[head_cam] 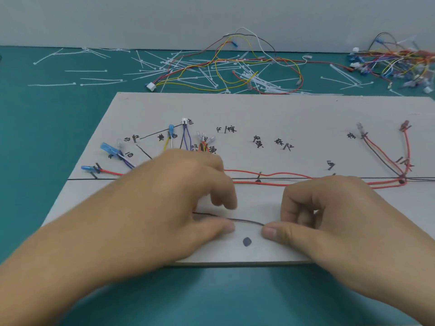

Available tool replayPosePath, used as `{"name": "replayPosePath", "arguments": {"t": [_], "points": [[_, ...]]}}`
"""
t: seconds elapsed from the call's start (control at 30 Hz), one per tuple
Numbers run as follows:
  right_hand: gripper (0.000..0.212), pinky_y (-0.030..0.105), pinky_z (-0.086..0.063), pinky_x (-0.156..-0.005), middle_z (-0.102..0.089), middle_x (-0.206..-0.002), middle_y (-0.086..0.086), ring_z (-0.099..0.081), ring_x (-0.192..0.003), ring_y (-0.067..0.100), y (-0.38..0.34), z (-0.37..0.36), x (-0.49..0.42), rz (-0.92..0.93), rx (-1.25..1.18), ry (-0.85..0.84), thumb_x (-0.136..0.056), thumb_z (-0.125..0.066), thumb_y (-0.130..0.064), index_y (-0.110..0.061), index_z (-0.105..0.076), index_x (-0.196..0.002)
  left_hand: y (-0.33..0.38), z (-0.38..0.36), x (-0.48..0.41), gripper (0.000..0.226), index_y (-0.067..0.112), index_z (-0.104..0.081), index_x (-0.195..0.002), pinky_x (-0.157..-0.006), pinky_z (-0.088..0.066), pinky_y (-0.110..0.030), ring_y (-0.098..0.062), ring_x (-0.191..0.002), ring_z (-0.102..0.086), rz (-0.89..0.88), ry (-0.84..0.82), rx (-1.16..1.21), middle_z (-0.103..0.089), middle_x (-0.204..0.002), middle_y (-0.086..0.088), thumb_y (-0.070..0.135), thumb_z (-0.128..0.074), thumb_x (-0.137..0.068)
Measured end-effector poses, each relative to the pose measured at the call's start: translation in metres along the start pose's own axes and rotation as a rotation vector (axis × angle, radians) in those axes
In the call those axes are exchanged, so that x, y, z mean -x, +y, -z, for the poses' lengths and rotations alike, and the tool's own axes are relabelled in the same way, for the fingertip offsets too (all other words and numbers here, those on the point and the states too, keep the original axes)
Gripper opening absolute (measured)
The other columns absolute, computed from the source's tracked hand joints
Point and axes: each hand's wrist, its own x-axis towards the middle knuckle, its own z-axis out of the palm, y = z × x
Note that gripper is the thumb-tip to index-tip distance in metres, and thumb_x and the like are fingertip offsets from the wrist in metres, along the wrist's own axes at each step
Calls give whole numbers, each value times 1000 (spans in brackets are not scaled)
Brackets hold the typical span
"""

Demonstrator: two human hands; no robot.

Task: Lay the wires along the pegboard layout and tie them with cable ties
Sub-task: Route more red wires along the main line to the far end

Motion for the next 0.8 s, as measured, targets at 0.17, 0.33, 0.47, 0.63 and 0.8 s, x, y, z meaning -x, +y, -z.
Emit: {"name": "replayPosePath", "arguments": {"t": [0.17,0.33,0.47,0.63,0.8], "points": [[19,13,-44,-53,-66,-61,-16,-56,-49,3,14,11,4,30,-76,-15,-71,-70,-57,-43,-70,-84,12,-16,-10,13,31,-71,-84,-68,-52,-37,-5,-73,-51,23,-39,-45,-57,-84,12,35,-59,-88],[11,16,-49,-51,-71,-65,-11,-64,-52,9,31,32,16,105,-182,-5,-76,-81,-34,-41,-77,-84,16,-17,-10,16,29,-68,-79,-68,-52,-39,-9,-78,-54,78,-23,-2,-55,-80,11,33,-53,-82],[20,13,-53,-59,-75,-74,-14,-71,-66,8,43,36,24,135,-156,32,-74,-76,-32,-44,-77,-90,18,-16,-8,16,31,-68,-80,-68,-52,-39,-9,-78,-54,89,-13,-20,-56,-82,12,36,-53,-82],[21,12,-49,-52,-71,-76,-24,-67,-61,6,59,33,21,142,18,136,-70,-70,-54,-51,-73,-91,19,-16,-4,14,32,-68,-81,-67,-52,-37,-6,-76,-54,83,-10,-31,-57,-82,14,36,-55,-84],[27,15,-44,-46,-69,-75,-13,-62,-58,12,98,54,25,139,118,104,-79,-70,-68,-45,-74,-93,17,-18,-2,11,33,-68,-81,-66,-52,-38,-7,-78,-55,68,-1,1,-56,-83,14,34,-58,-86]]}}
